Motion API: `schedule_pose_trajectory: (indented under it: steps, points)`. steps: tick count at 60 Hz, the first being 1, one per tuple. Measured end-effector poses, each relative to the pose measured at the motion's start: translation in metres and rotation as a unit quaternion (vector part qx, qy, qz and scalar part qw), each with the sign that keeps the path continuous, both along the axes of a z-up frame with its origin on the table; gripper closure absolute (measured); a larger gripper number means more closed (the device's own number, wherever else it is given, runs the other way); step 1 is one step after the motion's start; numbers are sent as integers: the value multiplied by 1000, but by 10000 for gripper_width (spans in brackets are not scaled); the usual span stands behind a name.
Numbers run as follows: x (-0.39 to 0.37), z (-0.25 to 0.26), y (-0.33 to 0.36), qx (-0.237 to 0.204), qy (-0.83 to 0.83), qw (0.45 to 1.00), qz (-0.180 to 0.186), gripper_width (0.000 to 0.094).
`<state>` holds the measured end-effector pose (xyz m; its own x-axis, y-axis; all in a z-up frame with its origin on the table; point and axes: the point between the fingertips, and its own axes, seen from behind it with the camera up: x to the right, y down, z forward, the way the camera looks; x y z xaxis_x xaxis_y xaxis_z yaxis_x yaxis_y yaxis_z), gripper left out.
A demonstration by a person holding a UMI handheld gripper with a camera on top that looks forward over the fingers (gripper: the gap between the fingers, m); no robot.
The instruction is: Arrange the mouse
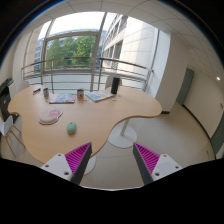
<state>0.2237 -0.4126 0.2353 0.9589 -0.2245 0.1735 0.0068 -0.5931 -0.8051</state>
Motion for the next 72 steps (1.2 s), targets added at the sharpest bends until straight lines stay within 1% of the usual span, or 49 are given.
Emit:
schedule_pose_trajectory:
  steps: [5,10,21,28,34,37,48,56,61,66,72]
  points:
    - [5,1,-11,-9,-9,1000,-11,89]
    - [1,-9,-24,-19,-16,999,-25,88]
    - [-33,-50,-49,-33,-2,998,-49,85]
    - [-72,-88,-43,-51,31,997,-46,88]
    - [-103,-120,-11,-56,56,996,-28,87]
    - [-115,-133,12,-57,61,996,-14,85]
    - [-149,-172,130,-36,70,996,43,85]
    - [-160,-198,218,-27,74,995,67,90]
    - [-166,-215,258,-32,71,994,78,92]
    - [-170,-232,289,-35,77,993,88,134]
    - [-171,-249,307,-43,84,992,88,230]
